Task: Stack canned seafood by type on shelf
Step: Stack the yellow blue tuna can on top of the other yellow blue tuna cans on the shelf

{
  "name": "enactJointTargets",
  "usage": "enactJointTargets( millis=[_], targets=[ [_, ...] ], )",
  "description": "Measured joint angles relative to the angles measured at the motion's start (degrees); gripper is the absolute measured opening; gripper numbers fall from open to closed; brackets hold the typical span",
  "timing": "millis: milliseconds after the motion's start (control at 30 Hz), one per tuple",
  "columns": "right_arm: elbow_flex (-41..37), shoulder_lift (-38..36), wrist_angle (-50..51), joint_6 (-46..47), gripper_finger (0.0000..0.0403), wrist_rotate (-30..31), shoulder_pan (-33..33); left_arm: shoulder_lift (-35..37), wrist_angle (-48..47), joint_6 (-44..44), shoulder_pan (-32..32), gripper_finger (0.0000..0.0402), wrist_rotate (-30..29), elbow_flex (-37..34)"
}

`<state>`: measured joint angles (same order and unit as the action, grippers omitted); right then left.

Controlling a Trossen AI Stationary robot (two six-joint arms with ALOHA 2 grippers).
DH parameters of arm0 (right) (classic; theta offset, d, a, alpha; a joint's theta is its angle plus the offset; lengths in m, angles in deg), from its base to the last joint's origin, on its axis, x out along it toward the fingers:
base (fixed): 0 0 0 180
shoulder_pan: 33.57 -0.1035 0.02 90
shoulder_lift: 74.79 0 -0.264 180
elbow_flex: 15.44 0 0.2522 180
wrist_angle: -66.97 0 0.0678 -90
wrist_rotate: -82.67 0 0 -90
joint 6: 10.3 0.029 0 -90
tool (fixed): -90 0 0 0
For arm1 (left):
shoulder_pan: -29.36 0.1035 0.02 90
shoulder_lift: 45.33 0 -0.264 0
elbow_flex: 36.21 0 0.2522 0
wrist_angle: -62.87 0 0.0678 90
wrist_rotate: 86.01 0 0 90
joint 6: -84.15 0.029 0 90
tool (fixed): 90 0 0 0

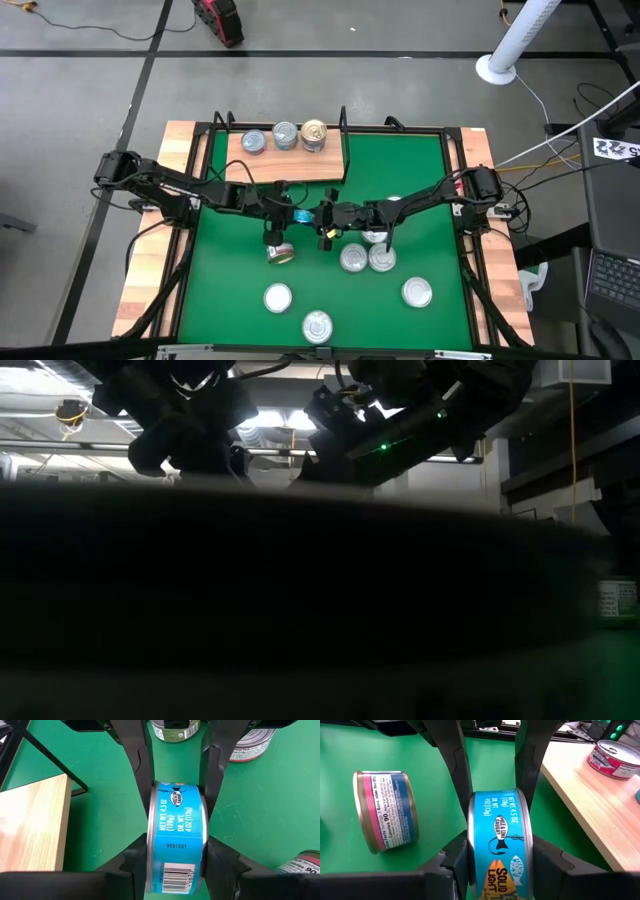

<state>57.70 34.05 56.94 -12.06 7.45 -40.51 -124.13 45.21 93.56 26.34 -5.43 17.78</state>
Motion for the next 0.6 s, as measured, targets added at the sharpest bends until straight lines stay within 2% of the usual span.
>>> enactJointTargets(
  millis=[133,400,600],
  targets=[
    [1.7,0.0,3.9,0.0,0.0152,0.9,0.0,0.0,0.0,0.8,0.0,0.0141,-0.2,0.0],
    [12.1,0.0,24.2,0.0,0.0152,1.1,0.3,0.0,0.4,1.3,0.0,0.0141,-0.6,0.0],
    [14.6,0.0,28.9,-1.2,0.0152,0.7,1.0,0.0,0.6,1.5,0.1,0.0141,-1.0,0.0]
  ],
)
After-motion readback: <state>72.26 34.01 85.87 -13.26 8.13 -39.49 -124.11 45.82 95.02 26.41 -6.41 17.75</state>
